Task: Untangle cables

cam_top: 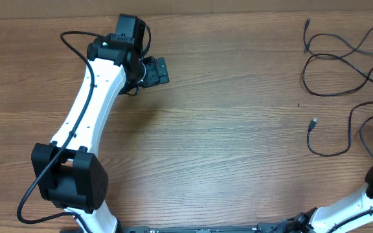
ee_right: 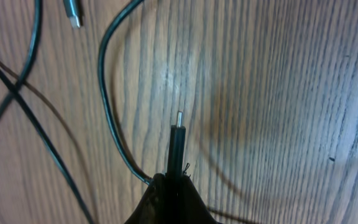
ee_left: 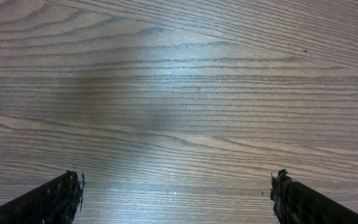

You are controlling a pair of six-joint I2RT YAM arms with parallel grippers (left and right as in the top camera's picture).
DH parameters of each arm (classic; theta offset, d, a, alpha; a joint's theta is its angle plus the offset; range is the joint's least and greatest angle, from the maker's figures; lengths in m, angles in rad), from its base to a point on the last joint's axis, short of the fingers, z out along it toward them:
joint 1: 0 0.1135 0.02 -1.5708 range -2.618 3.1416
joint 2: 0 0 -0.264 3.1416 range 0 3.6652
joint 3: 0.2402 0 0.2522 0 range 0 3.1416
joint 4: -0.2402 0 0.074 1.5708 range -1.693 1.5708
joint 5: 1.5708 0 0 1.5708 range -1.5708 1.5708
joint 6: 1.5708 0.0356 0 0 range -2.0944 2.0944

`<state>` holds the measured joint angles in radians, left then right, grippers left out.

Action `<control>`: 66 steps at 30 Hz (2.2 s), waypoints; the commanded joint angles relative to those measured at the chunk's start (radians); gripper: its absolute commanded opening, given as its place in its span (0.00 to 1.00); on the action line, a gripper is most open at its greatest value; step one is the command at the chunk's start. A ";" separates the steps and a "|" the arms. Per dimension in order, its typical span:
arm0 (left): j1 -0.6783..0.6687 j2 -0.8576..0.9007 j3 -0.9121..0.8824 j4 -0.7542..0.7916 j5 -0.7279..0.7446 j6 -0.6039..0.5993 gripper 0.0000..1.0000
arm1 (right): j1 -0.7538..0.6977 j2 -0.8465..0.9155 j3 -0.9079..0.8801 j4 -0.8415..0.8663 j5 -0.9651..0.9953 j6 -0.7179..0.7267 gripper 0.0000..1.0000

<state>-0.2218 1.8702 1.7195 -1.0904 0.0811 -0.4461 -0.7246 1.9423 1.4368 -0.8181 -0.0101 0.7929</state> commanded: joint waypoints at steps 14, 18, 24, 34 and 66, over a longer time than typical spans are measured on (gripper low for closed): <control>-0.001 -0.027 0.011 0.003 -0.003 0.004 1.00 | 0.012 -0.003 -0.011 0.010 0.084 -0.016 0.90; -0.001 -0.027 0.011 0.003 -0.003 0.004 1.00 | 0.020 -0.003 -0.011 0.009 0.031 -0.052 0.84; -0.001 -0.027 0.011 0.003 -0.002 0.003 1.00 | 0.052 -0.002 -0.011 0.053 -0.039 -0.137 0.82; -0.001 -0.027 0.011 0.001 -0.002 0.004 1.00 | 0.106 0.002 -0.017 0.021 -0.007 -0.137 0.43; -0.001 -0.027 0.011 0.032 -0.003 0.004 0.99 | 0.380 -0.047 -0.018 -0.366 0.052 -0.351 0.79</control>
<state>-0.2218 1.8702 1.7195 -1.0599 0.0811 -0.4461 -0.3626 1.9308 1.4216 -1.1862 -0.0925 0.3695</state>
